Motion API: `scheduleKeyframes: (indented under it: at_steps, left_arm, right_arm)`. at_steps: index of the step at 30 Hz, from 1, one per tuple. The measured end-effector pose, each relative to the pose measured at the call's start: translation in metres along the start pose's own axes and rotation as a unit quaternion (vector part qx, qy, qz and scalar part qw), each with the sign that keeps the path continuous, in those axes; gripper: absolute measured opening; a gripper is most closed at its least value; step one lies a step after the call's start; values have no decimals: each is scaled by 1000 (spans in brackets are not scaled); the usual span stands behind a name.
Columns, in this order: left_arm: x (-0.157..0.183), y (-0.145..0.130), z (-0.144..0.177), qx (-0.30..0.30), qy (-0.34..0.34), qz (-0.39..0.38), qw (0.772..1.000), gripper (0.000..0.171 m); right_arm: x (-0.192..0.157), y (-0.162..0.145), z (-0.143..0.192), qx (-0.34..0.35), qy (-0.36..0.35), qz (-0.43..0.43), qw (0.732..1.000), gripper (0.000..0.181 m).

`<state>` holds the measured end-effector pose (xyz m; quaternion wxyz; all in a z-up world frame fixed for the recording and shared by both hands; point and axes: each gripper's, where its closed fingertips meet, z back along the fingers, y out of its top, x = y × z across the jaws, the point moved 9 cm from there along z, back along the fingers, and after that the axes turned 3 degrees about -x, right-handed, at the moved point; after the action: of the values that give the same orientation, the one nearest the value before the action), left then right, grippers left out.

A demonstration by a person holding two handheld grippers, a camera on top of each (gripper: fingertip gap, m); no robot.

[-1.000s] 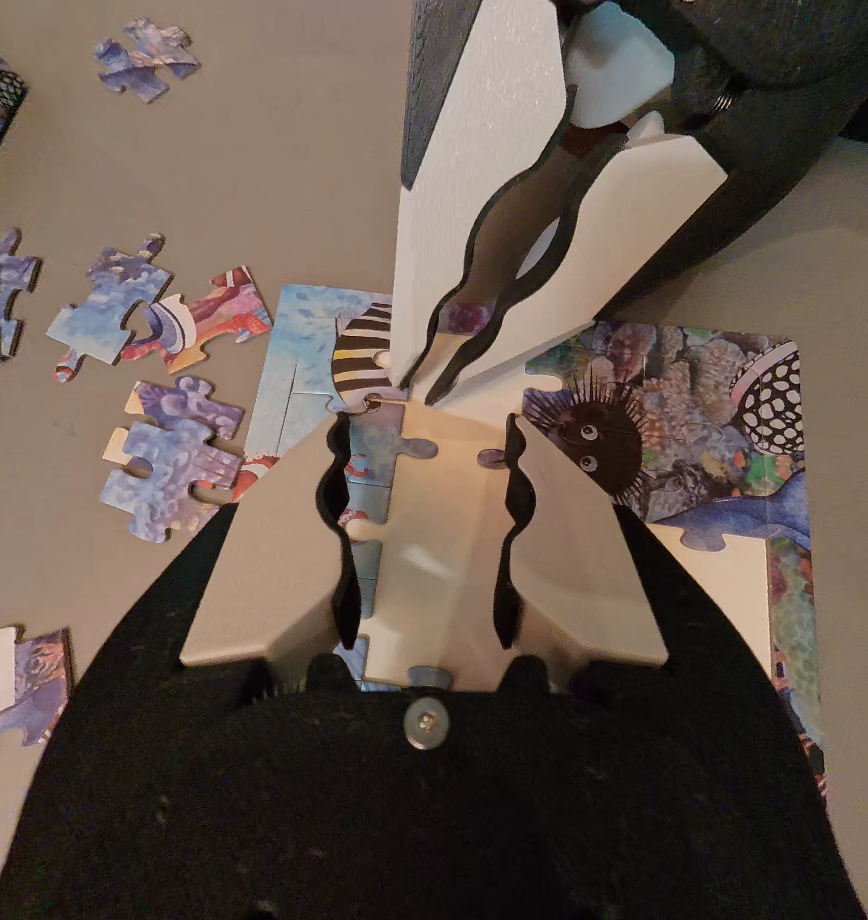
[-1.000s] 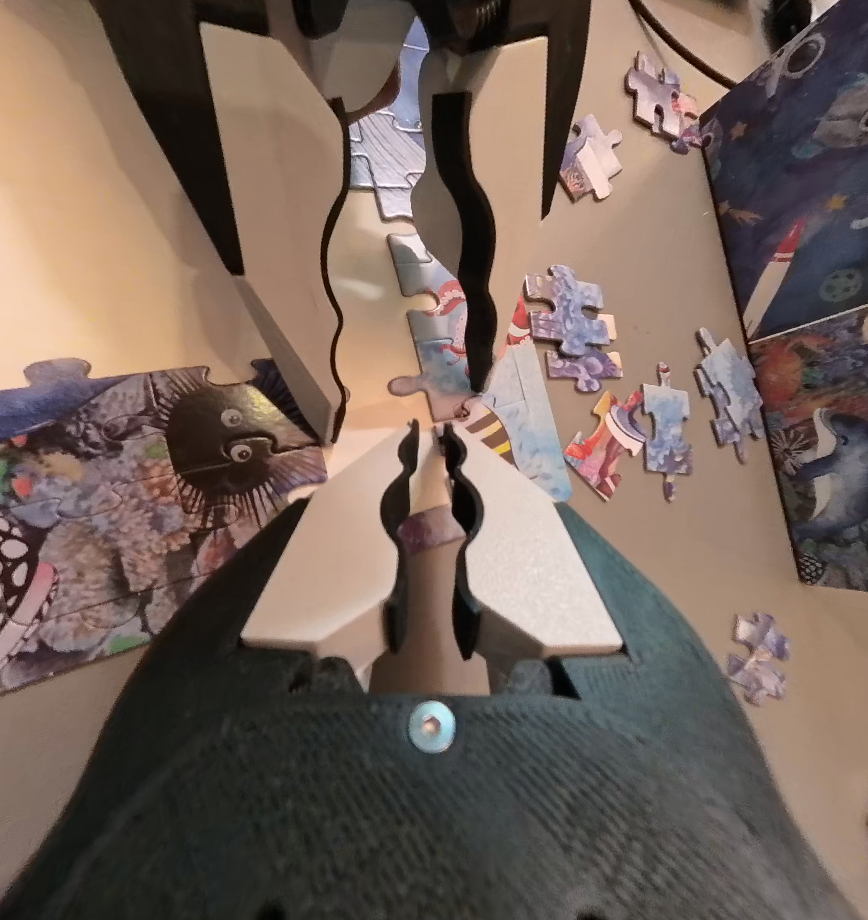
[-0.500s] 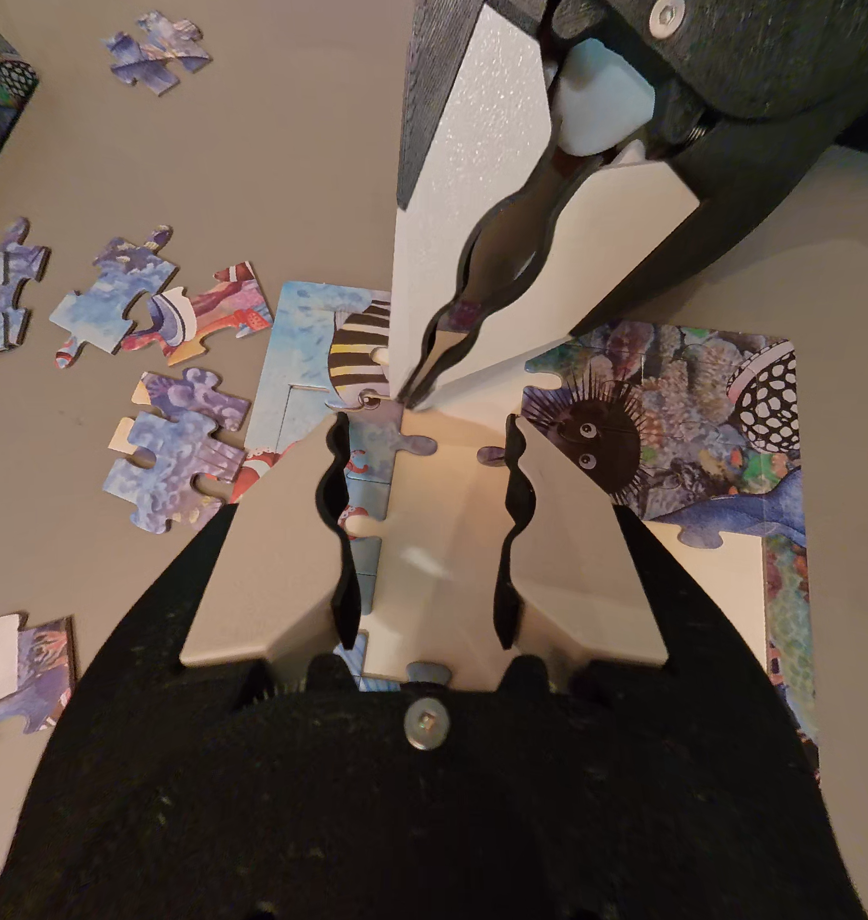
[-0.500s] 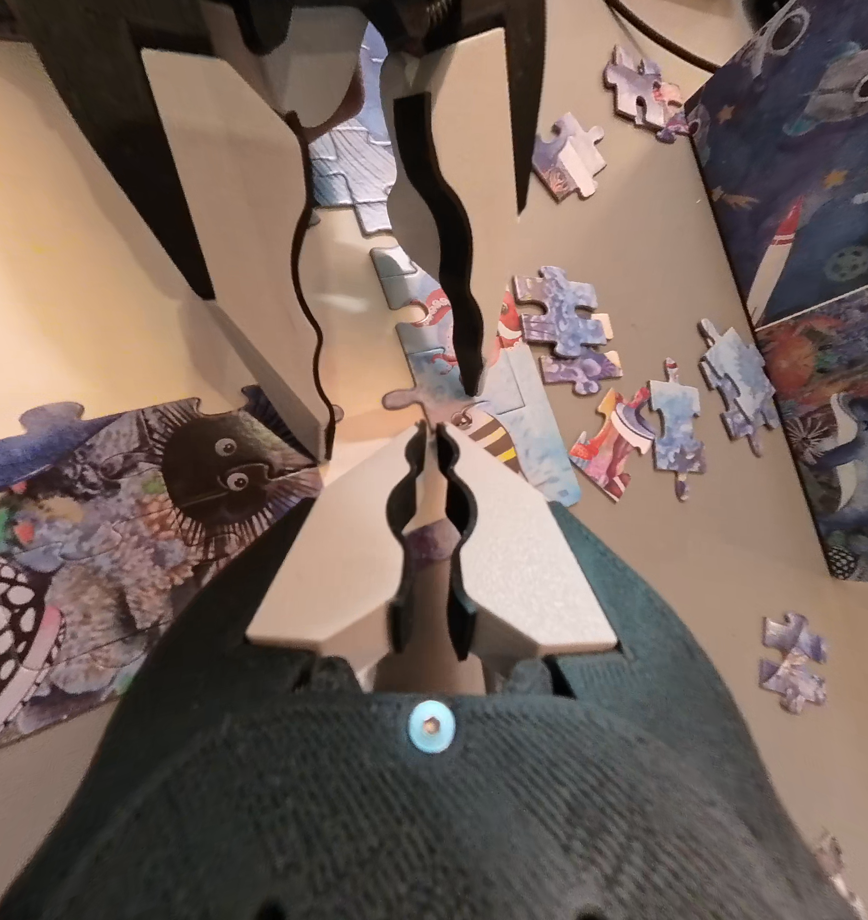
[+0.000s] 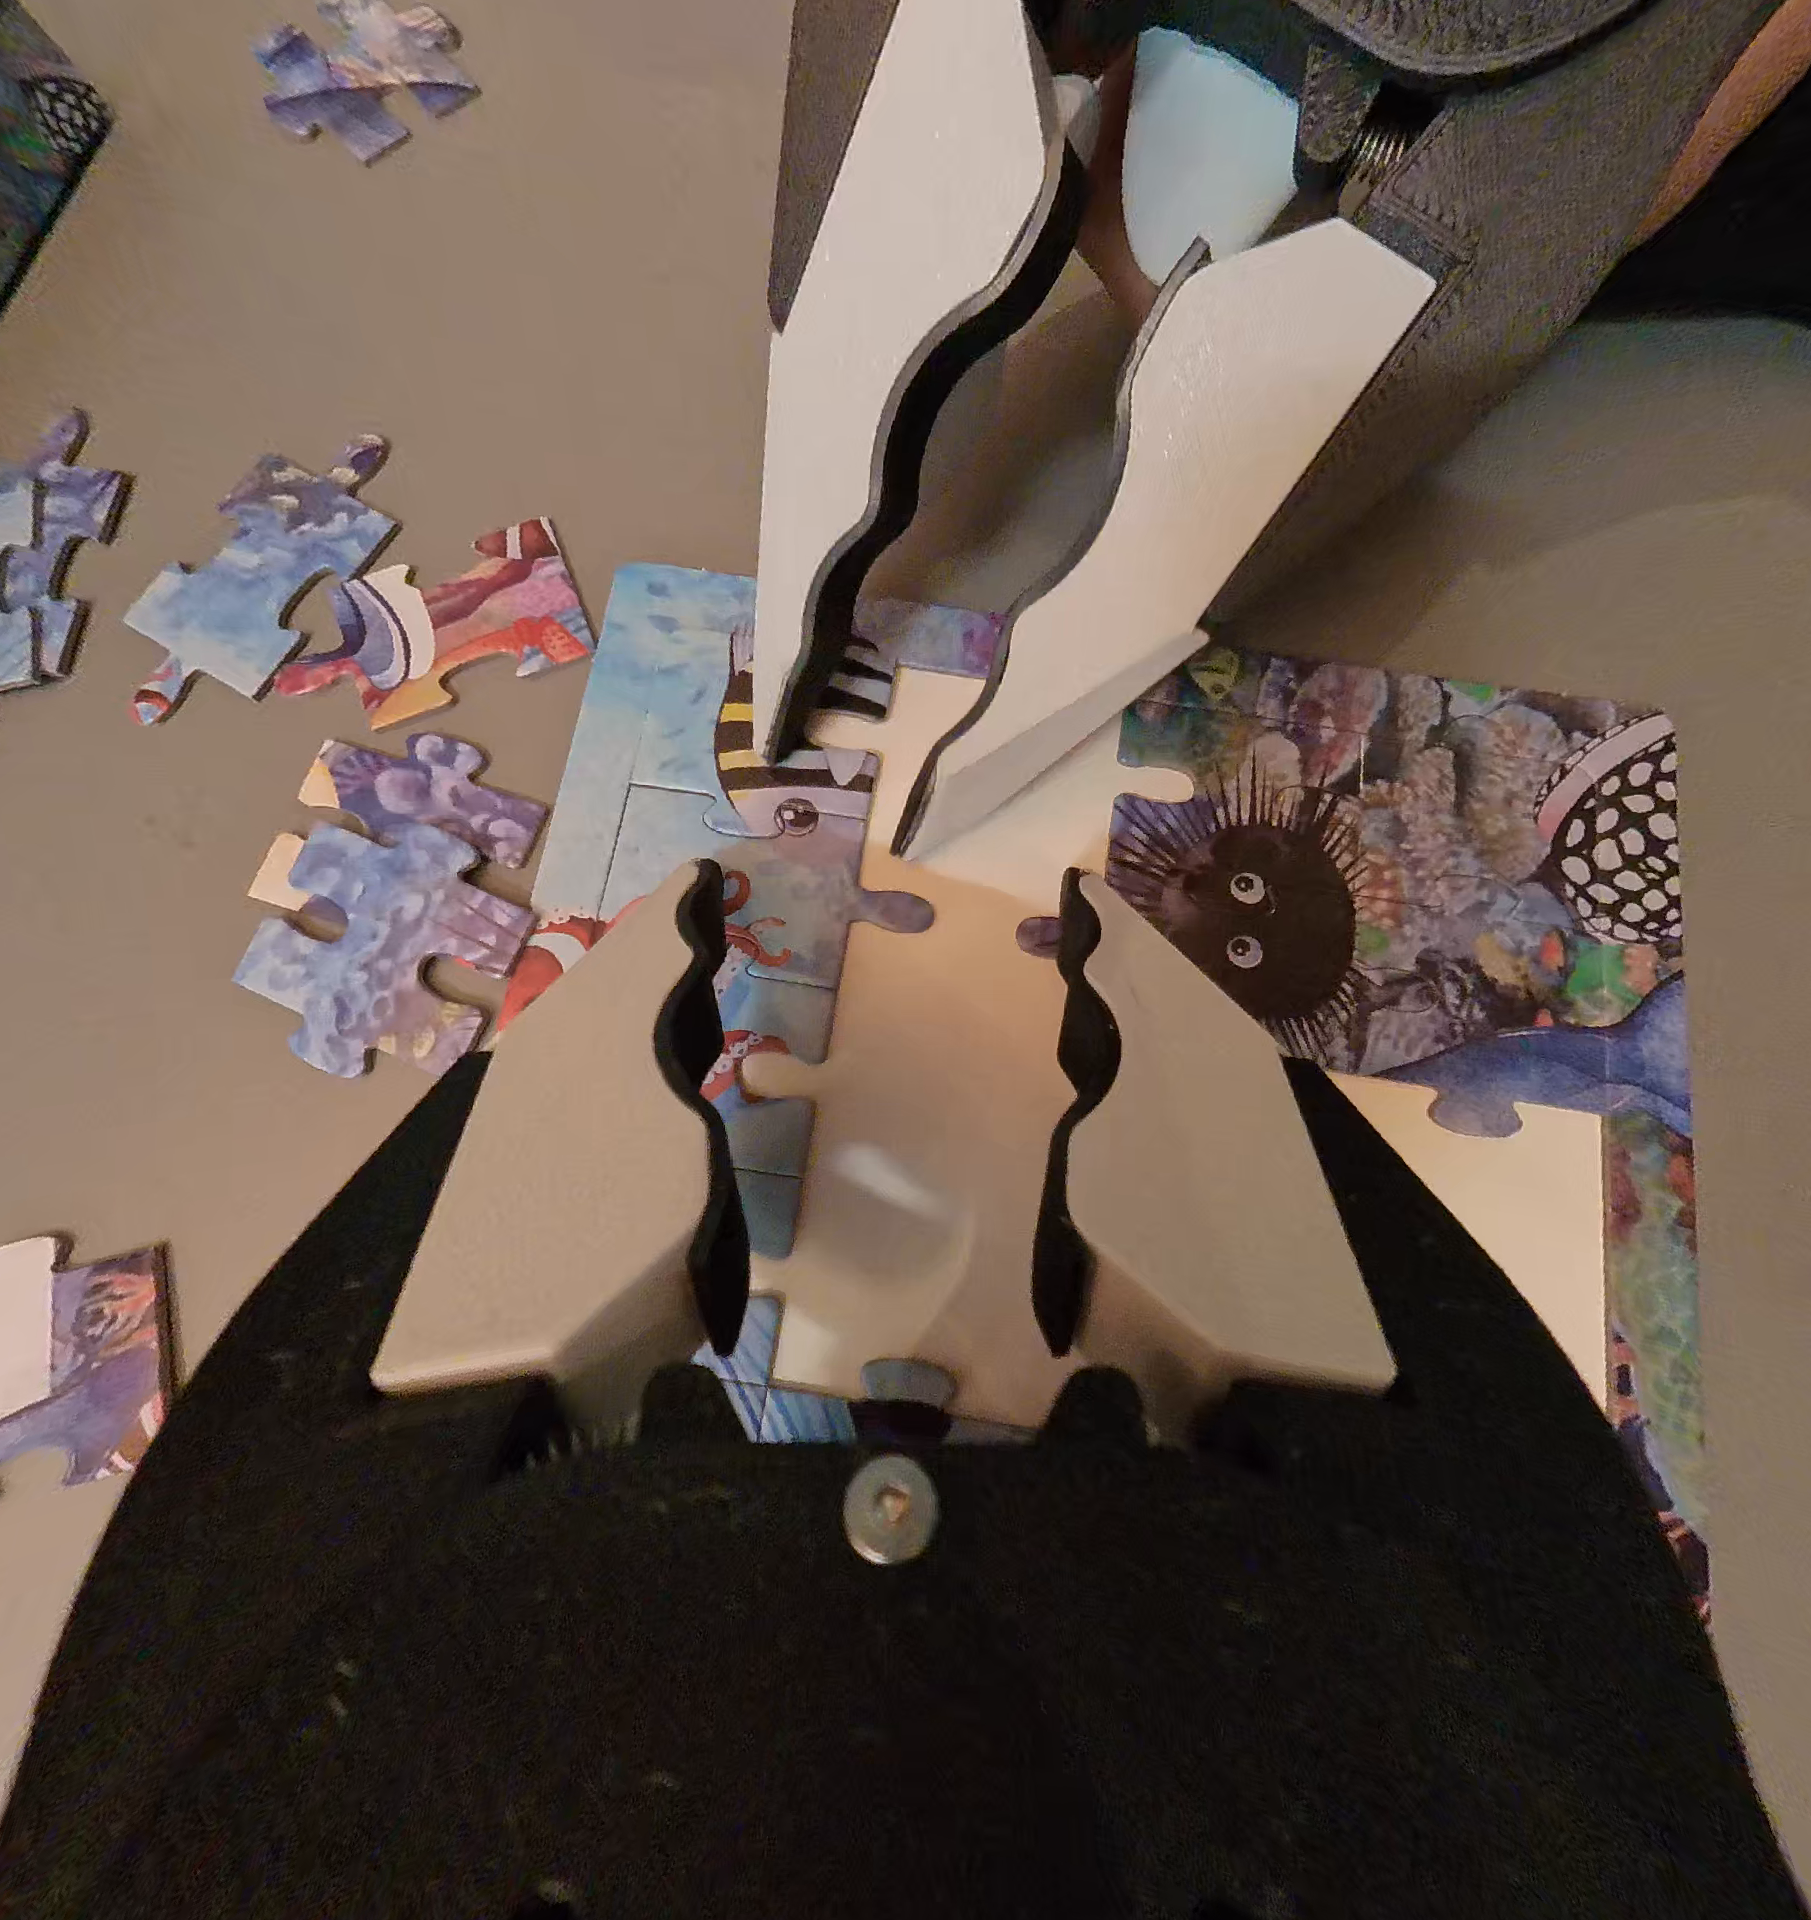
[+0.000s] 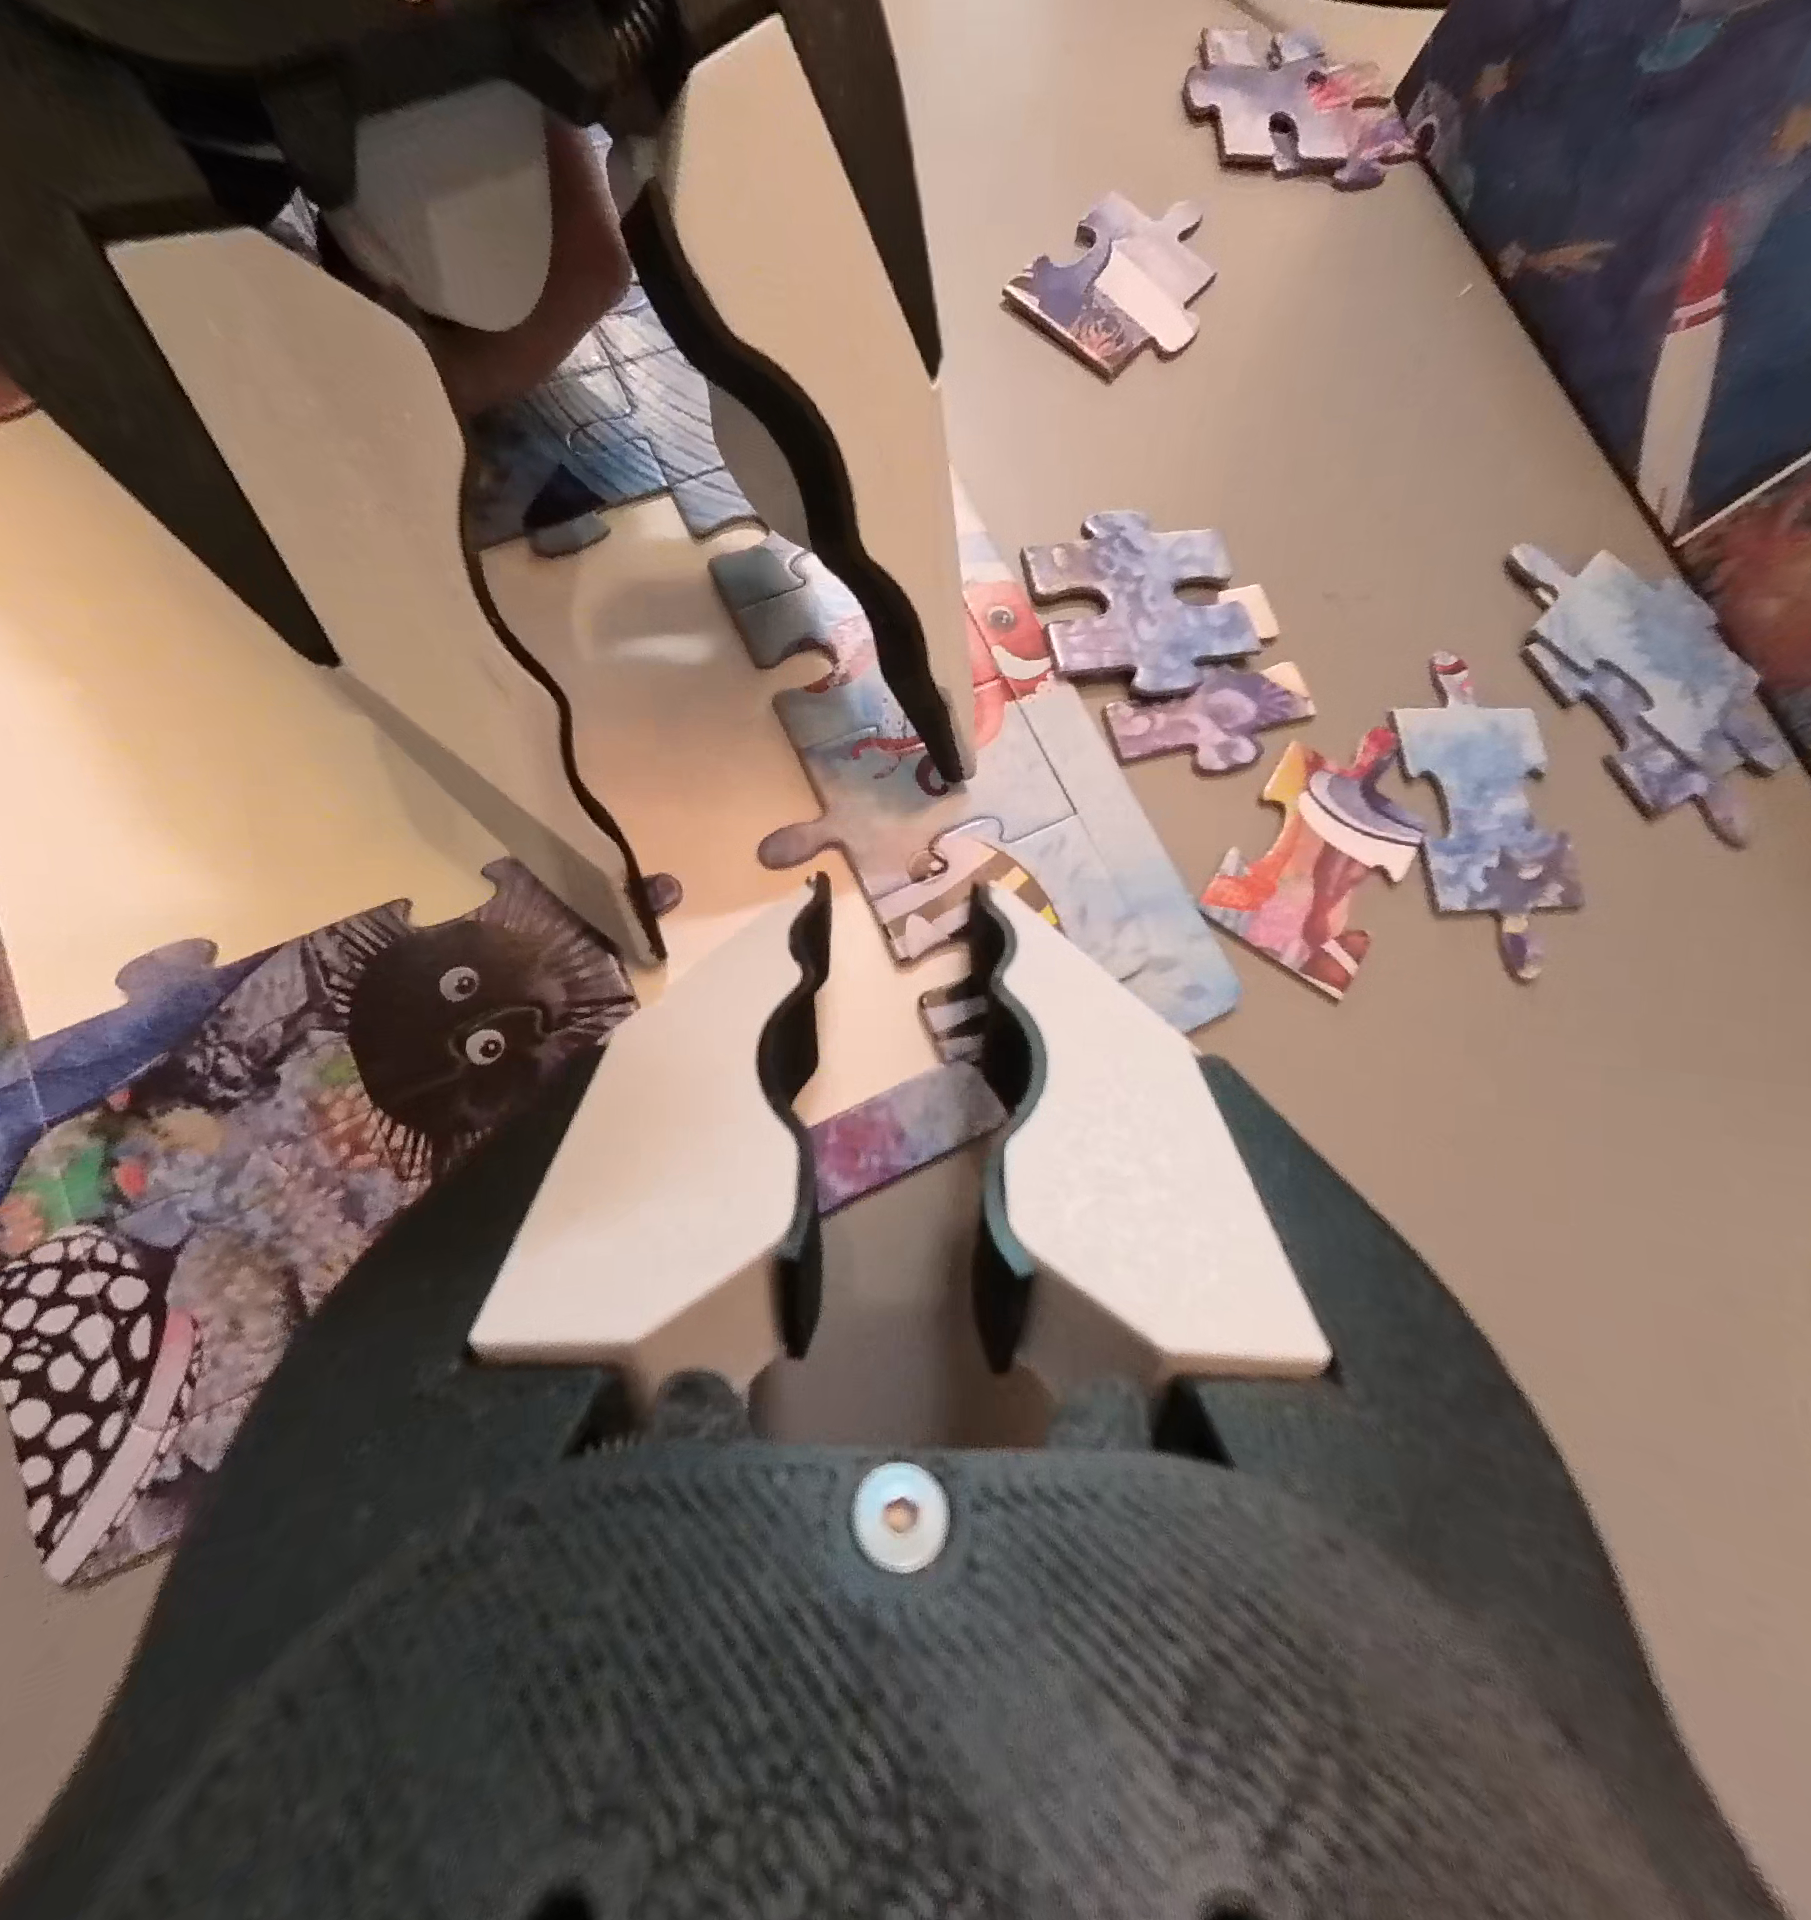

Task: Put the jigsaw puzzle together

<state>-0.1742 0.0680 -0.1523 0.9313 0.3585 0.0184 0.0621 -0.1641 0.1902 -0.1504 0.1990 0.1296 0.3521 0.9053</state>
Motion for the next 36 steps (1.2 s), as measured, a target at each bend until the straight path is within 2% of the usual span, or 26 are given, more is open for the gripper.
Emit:
scheduleKeyframes:
  at_steps: [5, 9, 12, 15, 16, 23, 30, 36]
  left_arm:
    - [0, 0, 0, -1, 0, 0, 1000, 63]
    - [0, 0, 0, 0, 1, -1, 1000, 63]
    - [0, 0, 0, 1, 0, 0, 1000, 63]
    - [0, 0, 0, 1, 1, 0, 1000, 63]
    - [0, 0, 0, 1, 1, 0, 1000, 63]
    - [0, 0, 0, 0, 2, -1, 1000, 63]
    - [1, 0, 0, -2, 6, -7, 1000, 63]
    - [1, 0, 0, 0, 10, -9, 1000, 64]
  right_arm:
    - [-1, 0, -2, 9, 10, -7, 1000, 23]
    - [0, 2, 4, 11, 34, -18, 999, 30]
    - [12, 2, 17, 44, 11, -49, 998, 13]
    - [24, -8, 18, 10, -40, -53, 998, 0]
    - [25, -11, 14, -7, -46, -50, 998, 0]
    - [25, -9, 10, 1, -54, -60, 997, 0]
    - [30, -13, 4, 21, 13, -172, 985, 0]
    - [32, -12, 8, 16, -11, -133, 991, 0]
